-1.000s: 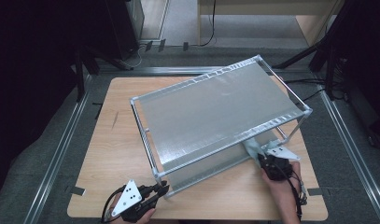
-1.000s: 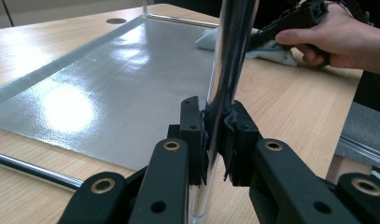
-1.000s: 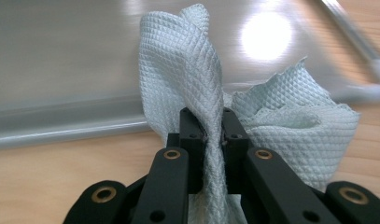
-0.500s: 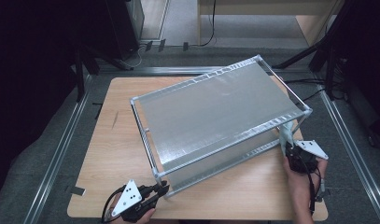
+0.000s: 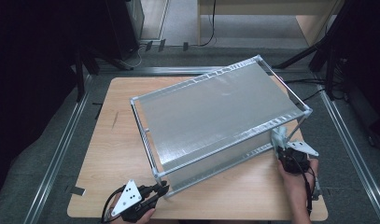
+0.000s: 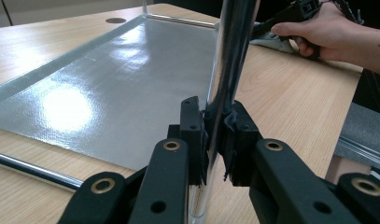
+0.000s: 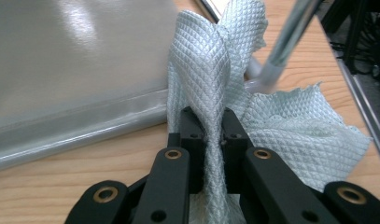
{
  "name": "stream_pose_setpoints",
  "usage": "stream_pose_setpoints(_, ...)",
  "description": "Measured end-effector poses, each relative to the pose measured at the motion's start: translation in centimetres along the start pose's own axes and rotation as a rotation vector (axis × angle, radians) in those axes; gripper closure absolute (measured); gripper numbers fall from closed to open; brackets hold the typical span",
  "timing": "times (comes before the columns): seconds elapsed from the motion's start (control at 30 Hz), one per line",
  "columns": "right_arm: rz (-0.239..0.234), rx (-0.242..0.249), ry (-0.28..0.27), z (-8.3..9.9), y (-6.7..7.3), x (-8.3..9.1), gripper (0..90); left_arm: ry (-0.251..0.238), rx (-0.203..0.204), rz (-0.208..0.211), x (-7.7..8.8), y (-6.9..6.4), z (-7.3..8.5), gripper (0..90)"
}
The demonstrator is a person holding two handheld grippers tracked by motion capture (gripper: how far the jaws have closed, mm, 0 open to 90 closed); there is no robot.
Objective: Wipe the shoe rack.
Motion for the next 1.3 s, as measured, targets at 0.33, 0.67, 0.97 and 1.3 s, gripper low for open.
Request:
stream_pose_setpoints(0.33, -0.087, 0.009, 0.023, 0.3, 3.0, 1.0, 83.3, 0.003, 0.000, 0.000, 0.0, 0.0, 0.0, 80.1)
stream_pose_setpoints(0.67, -0.169, 0.089, 0.036, 0.9, 8.9, 2.6, 83.4, 0.004, 0.000, -0.004, 0.0, 0.0, 0.0, 80.2)
stream_pose_setpoints(0.97, -0.314, 0.172, 0.037, 1.6, 15.7, 4.3, 83.5, 0.005, -0.002, -0.006, -0.1, 0.0, -0.1, 80.3)
stream_pose_setpoints(1.3, -0.466, 0.231, 0.035, 2.7, 21.9, 6.5, 83.5, 0.005, -0.004, -0.005, -0.1, 0.0, -0.1, 80.3)
Point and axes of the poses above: each handheld gripper's, and its own axes: x roughly backward along the jaws, z roughly out of its underside, y roughly to its left, the point moved 3 cm from there along -x, roughly forward along the jaws, and after that the axes turned 13 degrees about -y, right-handed, at the moved point
